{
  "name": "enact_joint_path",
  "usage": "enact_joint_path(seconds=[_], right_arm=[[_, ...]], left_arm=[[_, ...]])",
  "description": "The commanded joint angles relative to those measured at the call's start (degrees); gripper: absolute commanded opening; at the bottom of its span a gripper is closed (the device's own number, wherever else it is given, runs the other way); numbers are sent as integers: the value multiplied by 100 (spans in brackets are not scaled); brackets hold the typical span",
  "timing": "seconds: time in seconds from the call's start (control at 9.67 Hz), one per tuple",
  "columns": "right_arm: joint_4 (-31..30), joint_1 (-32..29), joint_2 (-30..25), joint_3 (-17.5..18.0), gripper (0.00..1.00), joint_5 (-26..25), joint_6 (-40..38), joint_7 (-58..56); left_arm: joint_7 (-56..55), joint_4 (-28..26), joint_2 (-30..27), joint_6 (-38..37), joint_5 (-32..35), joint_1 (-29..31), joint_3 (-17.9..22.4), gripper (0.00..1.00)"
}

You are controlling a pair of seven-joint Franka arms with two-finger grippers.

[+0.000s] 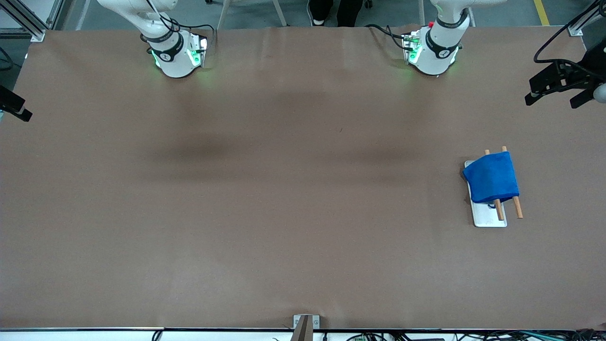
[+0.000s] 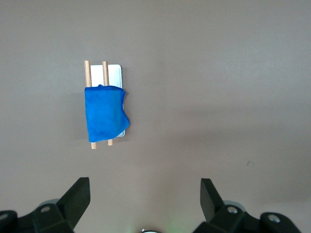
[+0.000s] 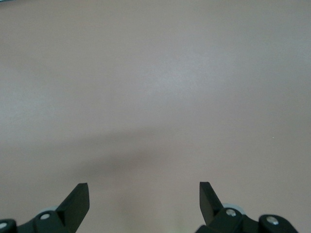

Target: Right arm passes towel to left arm to hang

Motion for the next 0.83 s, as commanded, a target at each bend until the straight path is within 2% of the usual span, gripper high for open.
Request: enact_joint_path(seconds=[0.0,0.31,0.52,0.72], right_arm=[[-28,-49,-43,18,100,60,10,-50],[-20,-49,-43,18,100,69,19,-50],[-20,-57,-43,18,100,69,19,-50],[-20,-57,-43,18,100,69,28,-50]], left_arm=[[-68,-228,-27,71,229,-53,-41,100],[-112,-228,78,316,238,-79,3,100],[-331,-202,105,335,404,-307,12,100],[-306,-202,96,318,388,-229,-6,100]])
